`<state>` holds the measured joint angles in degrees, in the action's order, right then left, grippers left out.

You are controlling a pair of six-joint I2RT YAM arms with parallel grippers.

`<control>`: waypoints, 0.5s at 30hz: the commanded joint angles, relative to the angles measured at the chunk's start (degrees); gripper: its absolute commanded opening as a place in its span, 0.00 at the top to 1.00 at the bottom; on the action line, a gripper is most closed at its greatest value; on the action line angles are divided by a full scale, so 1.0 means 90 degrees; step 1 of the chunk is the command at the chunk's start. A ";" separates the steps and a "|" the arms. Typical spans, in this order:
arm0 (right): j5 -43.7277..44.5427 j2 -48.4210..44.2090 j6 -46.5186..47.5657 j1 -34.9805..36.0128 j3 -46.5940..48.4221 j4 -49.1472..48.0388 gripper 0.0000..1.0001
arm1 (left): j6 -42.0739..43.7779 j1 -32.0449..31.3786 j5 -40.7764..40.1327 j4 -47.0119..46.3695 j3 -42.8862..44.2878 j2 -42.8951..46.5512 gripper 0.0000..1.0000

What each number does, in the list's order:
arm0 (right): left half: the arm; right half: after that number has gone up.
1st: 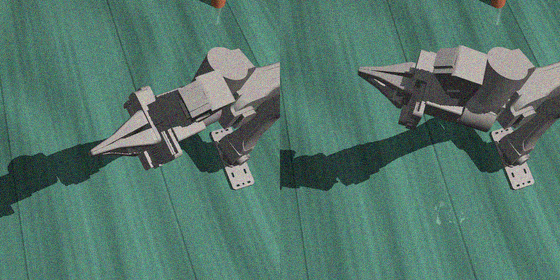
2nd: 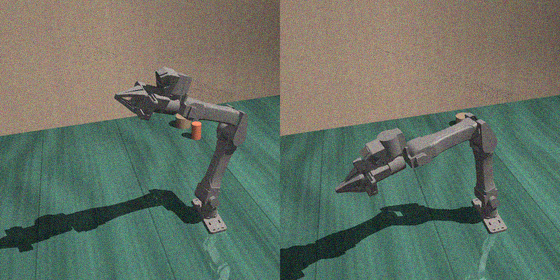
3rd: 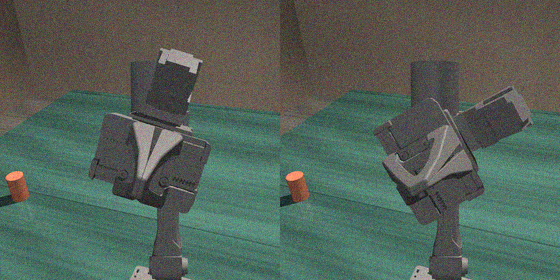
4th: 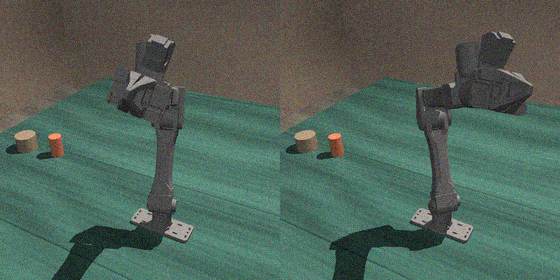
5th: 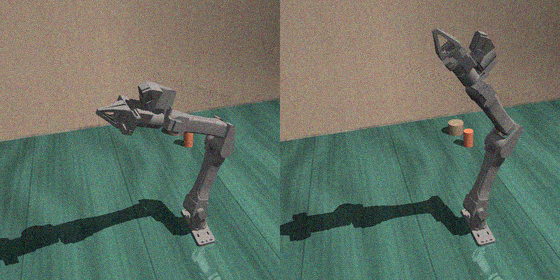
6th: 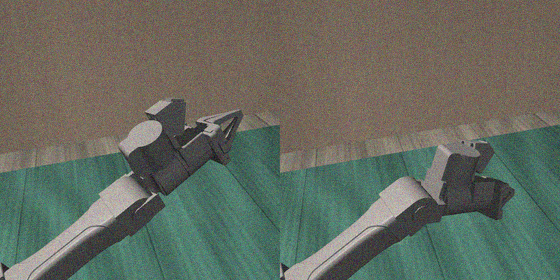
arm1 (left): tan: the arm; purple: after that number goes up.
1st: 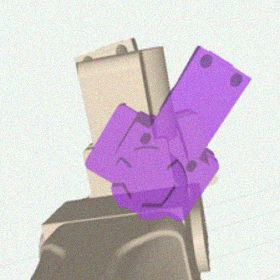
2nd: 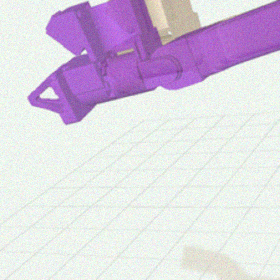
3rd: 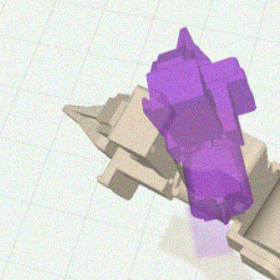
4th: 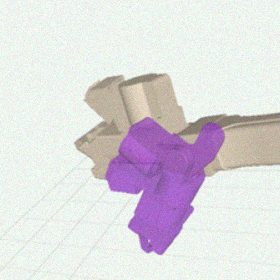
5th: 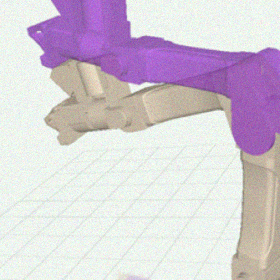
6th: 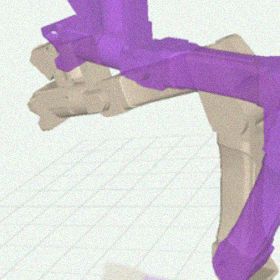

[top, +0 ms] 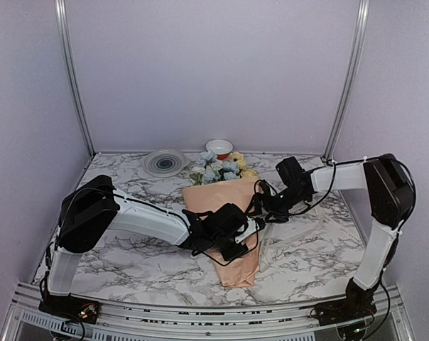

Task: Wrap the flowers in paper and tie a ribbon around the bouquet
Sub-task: Pick up the folded bouquet from the center of the board.

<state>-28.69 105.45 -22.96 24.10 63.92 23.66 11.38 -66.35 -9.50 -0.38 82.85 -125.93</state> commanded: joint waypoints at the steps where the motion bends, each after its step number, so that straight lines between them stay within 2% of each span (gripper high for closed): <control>1: 0.0016 0.0255 -0.0142 0.0109 -0.0037 -0.0299 0.00 | 0.0049 -0.0099 0.0280 0.1208 -0.0299 -0.0362 0.43; 10: -0.1366 0.0562 -0.0645 0.0196 -0.0590 -0.1735 0.09 | 0.0170 -0.0095 -0.0029 0.1211 -0.0270 -0.0447 0.43; 15: -0.1801 0.0527 -0.1083 0.0344 -0.1010 -0.2398 0.10 | 0.0200 -0.0070 -0.0084 0.1214 -0.0287 -0.0449 0.43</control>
<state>-40.14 107.90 -28.29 25.06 58.78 5.67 11.68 -66.54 -10.48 -0.23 82.87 -125.91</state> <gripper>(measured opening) 0.903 0.574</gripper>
